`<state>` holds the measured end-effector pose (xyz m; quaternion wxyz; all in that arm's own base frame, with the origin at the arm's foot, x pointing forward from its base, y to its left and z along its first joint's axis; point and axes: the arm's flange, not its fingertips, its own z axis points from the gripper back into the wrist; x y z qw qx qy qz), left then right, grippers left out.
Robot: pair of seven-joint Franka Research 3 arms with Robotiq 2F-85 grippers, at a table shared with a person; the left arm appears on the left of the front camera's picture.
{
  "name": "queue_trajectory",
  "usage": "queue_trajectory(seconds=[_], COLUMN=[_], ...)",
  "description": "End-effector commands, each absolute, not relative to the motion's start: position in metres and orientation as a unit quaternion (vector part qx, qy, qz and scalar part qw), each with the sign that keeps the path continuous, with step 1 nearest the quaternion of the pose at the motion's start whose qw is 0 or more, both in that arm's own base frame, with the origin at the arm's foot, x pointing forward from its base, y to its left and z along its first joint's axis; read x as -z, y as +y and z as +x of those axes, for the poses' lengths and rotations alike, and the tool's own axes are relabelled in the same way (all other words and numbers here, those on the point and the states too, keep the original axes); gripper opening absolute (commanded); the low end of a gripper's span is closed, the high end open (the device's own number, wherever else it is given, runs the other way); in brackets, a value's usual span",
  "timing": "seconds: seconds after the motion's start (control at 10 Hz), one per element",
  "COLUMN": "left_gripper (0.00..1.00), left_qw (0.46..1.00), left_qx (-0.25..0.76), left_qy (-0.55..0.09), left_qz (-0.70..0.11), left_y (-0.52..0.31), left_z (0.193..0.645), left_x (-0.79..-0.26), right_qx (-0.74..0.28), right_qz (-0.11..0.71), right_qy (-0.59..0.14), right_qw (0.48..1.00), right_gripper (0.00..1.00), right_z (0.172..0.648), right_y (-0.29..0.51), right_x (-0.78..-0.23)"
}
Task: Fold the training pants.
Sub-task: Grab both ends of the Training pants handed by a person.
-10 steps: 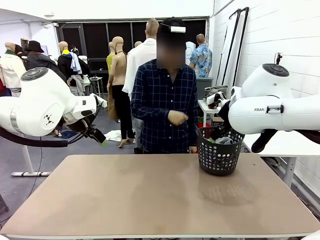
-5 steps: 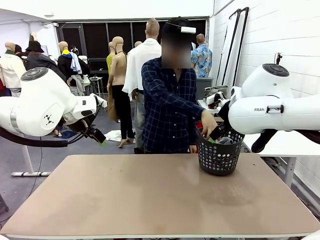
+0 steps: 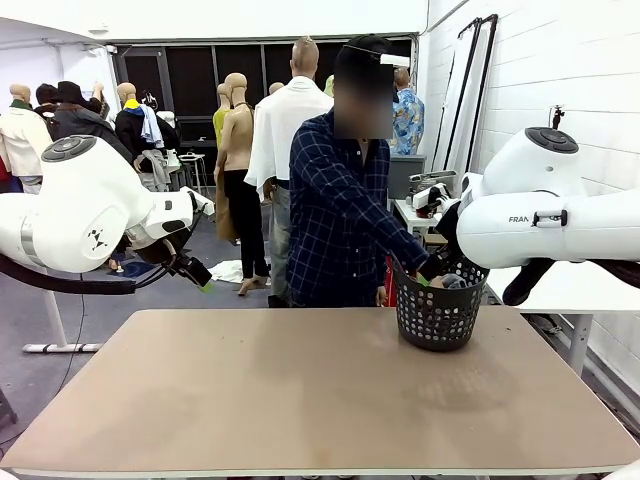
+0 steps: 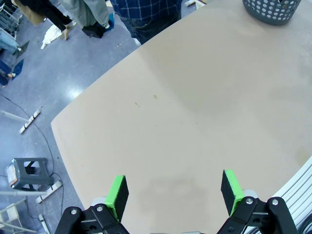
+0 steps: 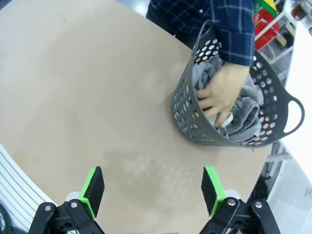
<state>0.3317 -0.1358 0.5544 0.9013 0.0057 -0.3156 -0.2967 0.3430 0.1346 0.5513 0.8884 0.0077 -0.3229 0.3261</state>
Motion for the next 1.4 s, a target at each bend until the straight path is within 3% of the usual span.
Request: queue_trajectory(seconds=[0.0, 1.3], left_gripper=[1.00, 1.00], left_qw=[0.901, 0.901], left_qx=[0.298, 0.298], left_qy=[-0.316, -0.316], left_qz=[0.006, 0.006], left_y=[-0.1361, -0.1361], left_z=[0.3319, 0.3319], left_x=[-0.5542, -0.5542], right_qx=[-0.329, -0.329], right_qz=[0.007, 0.007], right_qy=[-0.325, -0.325], right_qw=[0.887, 0.887], right_gripper=[1.00, 1.00], right_z=[0.3435, 0.3435], right_y=[0.1335, 0.1335], right_x=[-0.5508, -0.5508])
